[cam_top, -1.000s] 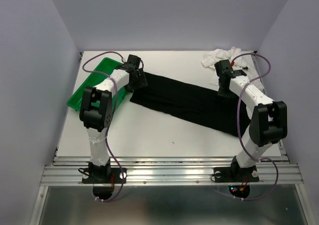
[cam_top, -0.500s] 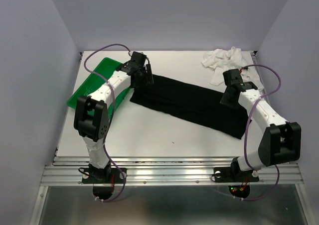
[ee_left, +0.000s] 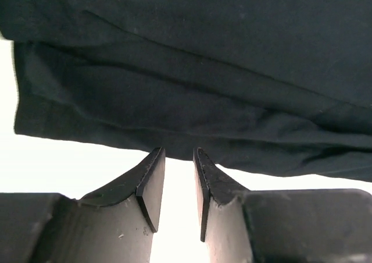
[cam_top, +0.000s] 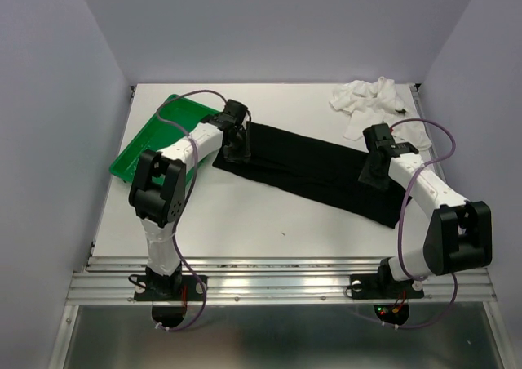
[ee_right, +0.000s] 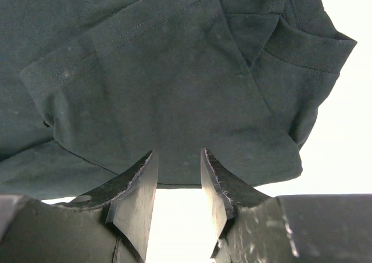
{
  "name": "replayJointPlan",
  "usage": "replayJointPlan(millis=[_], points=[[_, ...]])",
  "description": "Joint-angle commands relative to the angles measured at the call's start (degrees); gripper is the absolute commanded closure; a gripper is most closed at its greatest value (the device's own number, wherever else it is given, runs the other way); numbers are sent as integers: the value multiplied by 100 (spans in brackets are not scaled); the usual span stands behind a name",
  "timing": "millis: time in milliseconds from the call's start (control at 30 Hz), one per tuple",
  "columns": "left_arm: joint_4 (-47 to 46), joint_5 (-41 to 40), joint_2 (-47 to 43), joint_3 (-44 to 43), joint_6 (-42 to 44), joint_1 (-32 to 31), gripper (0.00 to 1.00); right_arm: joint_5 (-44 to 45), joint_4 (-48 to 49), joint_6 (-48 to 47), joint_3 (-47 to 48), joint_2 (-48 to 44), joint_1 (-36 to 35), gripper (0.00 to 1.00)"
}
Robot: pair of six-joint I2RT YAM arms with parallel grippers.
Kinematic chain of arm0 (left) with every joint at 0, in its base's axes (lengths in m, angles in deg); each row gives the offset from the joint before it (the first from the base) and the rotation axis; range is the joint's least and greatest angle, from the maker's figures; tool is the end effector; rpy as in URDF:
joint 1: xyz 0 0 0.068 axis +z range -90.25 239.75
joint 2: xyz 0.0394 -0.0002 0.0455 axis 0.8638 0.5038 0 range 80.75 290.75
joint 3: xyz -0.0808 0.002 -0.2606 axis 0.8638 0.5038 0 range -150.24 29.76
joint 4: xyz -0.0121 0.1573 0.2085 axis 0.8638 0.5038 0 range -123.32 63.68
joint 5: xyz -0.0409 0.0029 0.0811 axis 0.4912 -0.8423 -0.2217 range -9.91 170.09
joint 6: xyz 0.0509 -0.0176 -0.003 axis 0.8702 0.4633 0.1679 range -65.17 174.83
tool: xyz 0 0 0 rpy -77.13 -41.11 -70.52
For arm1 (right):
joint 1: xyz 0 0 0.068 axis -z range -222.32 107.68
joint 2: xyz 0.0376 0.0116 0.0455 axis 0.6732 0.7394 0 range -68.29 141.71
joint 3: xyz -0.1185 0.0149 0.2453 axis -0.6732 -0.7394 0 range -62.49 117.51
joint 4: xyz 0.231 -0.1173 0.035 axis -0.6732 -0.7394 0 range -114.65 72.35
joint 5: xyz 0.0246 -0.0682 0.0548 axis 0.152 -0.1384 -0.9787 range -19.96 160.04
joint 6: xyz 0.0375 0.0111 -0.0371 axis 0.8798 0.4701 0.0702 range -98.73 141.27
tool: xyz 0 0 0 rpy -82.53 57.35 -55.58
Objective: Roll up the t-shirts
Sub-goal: Fold the T-shirt at the center of the board.
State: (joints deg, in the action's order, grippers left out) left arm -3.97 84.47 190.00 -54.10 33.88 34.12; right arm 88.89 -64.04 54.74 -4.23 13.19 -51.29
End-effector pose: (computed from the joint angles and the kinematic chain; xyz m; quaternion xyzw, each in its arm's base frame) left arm 0.3751 -0.1829 0.2225 0.0504 0.9511 -0.1531 0.2636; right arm 0.2657 0.0303 0.2323 0.2344 0.9426 -0.0869 0.2212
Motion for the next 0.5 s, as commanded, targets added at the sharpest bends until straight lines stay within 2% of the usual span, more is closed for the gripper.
replayJointPlan(millis=[0, 200, 300, 467], points=[[2, 186, 463, -367, 152, 23, 63, 83, 121, -25, 168, 61, 175, 59], [133, -77, 1307, -1411, 188, 49, 64, -65, 359, -262, 326, 369, 651, 59], [291, -270, 1554, -1922, 135, 84, 64, -109, 455, -341, 580, 851, 870, 55], [107, -614, 1319, -2074, 3, 102, 64, -83, 613, -447, 932, 1405, 1064, 54]])
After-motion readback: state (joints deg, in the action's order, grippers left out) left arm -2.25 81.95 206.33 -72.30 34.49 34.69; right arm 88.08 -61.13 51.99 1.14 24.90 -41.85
